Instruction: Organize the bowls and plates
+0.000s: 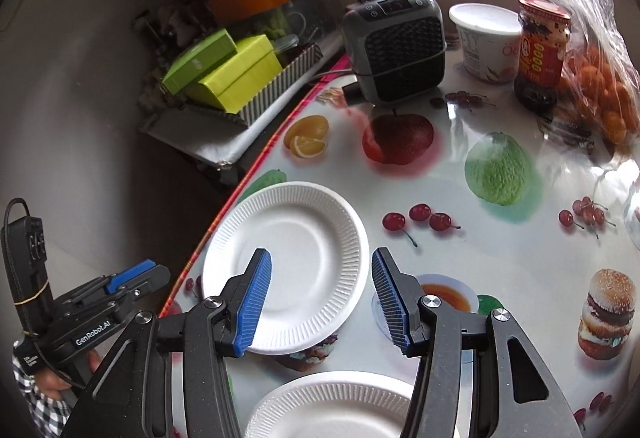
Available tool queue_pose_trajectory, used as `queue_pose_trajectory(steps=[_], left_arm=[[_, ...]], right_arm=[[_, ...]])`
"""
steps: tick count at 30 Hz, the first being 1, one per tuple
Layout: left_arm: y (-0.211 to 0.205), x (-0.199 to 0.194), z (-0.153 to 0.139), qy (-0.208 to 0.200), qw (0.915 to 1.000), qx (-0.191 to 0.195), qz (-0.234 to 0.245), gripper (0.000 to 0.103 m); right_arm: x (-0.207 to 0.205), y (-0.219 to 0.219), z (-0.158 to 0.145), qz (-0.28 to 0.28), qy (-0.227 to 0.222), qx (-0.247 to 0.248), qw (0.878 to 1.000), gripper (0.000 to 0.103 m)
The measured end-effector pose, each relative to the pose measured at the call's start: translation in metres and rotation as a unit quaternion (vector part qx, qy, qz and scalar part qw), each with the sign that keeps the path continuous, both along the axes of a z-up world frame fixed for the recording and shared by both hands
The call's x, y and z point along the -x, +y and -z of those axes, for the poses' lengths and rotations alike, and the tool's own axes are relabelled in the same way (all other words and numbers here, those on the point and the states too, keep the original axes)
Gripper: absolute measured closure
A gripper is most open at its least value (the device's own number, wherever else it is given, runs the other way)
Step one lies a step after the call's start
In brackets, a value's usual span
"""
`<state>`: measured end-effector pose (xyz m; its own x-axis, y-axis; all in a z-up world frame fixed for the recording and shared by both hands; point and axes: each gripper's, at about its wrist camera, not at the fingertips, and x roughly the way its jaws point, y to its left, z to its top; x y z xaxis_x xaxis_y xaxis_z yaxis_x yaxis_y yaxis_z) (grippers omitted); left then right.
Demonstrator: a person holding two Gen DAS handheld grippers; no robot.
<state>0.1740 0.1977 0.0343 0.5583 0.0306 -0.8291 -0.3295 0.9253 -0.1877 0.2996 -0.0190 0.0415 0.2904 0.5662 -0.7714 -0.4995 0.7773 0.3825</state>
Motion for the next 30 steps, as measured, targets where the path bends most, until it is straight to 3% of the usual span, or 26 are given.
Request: queue_pose_trajectory(steps=[7, 19, 30], left_arm=[[0.015, -0.015, 0.022, 0.015, 0.9997, 0.021, 0.003, 0.068], [0.023, -0.032, 0.040, 0.034, 0.9981, 0.050, 0.010, 0.068], [0.019, -0.037, 0.043, 0.036, 0.9979, 0.052, 0.011, 0.074]], right_arm=[[-0.020, 0.004, 0.028, 0.018, 0.041, 0.012, 0.999, 0.051], [-0.031, 0.013, 0.051, 0.017, 0.076, 0.030, 0.997, 0.051], [-0.031, 0.015, 0.063, 0.010, 0.099, 0.021, 0.995, 0.064]])
